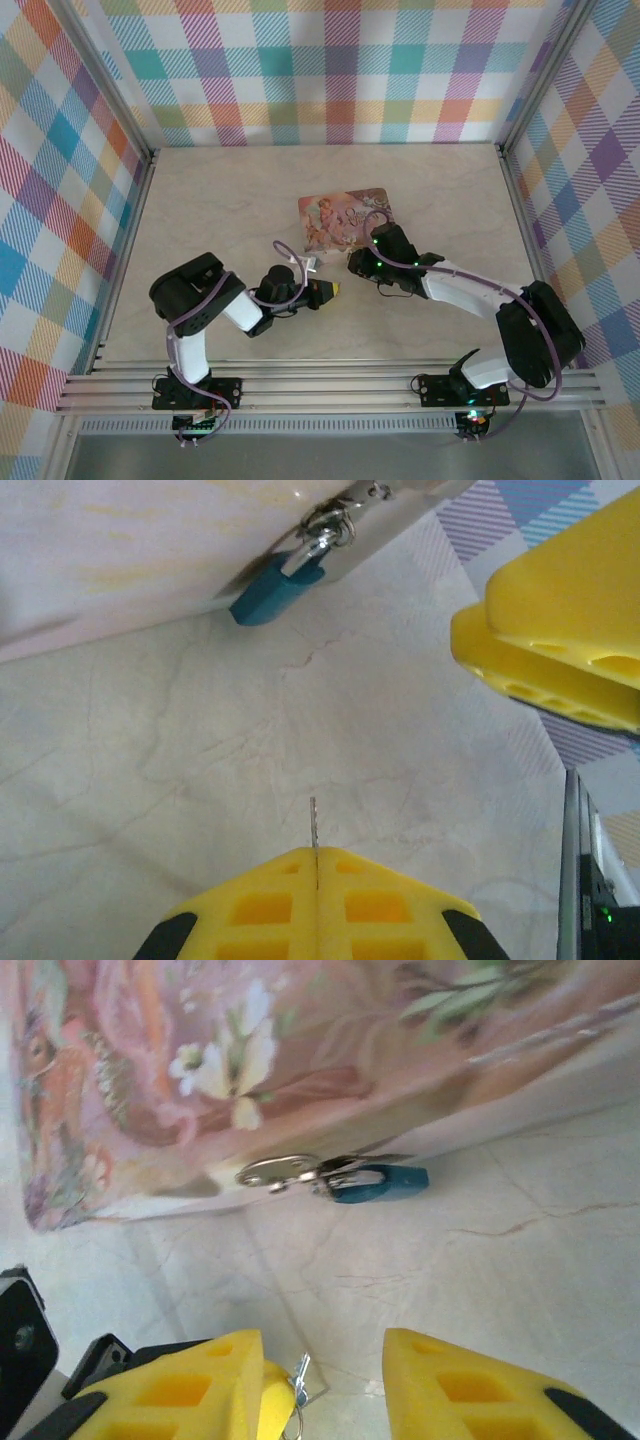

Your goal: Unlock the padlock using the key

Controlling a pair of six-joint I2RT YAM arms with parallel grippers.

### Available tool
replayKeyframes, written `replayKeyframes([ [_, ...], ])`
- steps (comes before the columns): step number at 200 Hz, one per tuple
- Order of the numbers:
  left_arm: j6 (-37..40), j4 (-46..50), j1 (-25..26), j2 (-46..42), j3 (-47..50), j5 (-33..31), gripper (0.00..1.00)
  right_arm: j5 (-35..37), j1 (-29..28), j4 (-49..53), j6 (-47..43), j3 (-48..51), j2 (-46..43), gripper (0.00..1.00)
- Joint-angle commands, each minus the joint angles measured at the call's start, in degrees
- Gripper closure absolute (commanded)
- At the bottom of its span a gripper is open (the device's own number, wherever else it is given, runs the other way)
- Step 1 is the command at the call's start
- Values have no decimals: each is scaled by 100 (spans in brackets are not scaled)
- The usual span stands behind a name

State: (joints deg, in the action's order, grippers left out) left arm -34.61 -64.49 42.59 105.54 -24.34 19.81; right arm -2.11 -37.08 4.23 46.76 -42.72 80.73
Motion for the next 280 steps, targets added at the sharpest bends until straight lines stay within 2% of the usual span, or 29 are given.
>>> replayKeyframes([
  [1,462,748,-129,-681,61,364,100,-930,39,-662,-544,116,-302,66],
  [27,707,1668,-350,-1597,-67,907,100,-2131,150,-989,-700,131,-576,68],
  [58,1148,3200,-629,-2869,-486,1341,100,-3258,465,-1463,-417,159,-874,70],
  [102,1351,4306,-976,-3994,-976,1908,100,-4062,535,-1945,-190,0,-954,65],
  [168,926,4075,-1016,-4143,-1076,2332,100,-4509,517,-2784,48,39,-953,66],
  [246,544,3575,-1015,-4107,-1064,2499,100,-4500,334,-2265,-475,-129,-801,65],
  [263,508,3549,-1016,-4105,-1064,2519,100,-4549,311,-2386,-451,-145,-730,71],
  [280,491,3548,-1016,-4112,-1048,2526,100,-4612,296,-2502,-418,-166,-680,83],
])
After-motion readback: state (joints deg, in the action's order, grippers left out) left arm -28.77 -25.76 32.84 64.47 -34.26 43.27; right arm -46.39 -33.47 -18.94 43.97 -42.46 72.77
